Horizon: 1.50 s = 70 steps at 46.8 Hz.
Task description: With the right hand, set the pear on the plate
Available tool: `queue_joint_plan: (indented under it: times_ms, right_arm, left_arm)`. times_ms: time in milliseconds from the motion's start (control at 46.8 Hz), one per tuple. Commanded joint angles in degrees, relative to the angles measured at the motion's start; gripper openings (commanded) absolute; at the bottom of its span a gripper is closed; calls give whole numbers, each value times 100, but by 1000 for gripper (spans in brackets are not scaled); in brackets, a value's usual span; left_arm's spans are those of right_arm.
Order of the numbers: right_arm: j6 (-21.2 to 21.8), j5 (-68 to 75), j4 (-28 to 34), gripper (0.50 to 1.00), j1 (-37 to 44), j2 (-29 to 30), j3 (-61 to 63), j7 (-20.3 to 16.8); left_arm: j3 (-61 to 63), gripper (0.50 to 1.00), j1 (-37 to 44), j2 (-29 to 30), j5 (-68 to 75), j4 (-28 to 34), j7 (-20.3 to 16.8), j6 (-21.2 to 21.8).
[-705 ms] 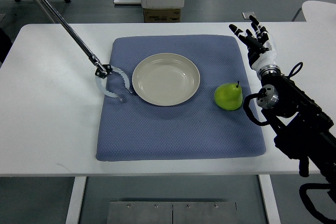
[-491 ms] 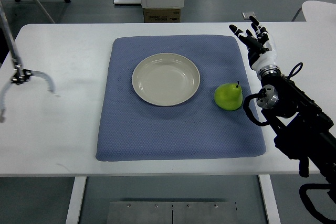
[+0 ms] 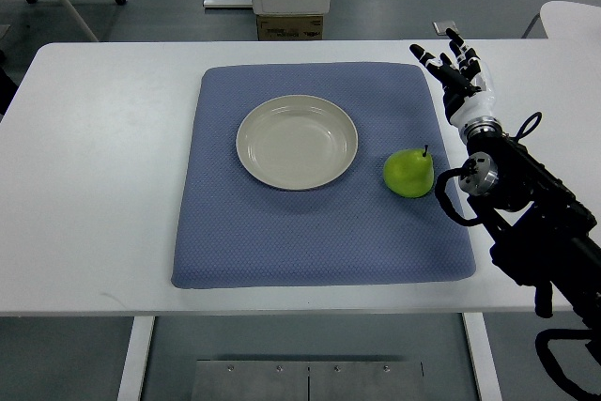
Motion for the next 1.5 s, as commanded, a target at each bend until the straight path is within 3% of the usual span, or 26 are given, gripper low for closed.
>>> queue_joint_plan:
  times_ms: [0,406,1474]
  right_arm:
    - [0,0,0,1000,0,0,2,3]
    - [299,0,26,1000,26,0,-7,-6]
    - [316,0,8,1000,123,-132,-86,-32]
  left_arm:
    - [-2,1000,-5,0,1,0,0,8]
    - [-2,1000,-5,0,1,0,0,-1]
    - [7,1000,-5,0,1,0,0,-1]
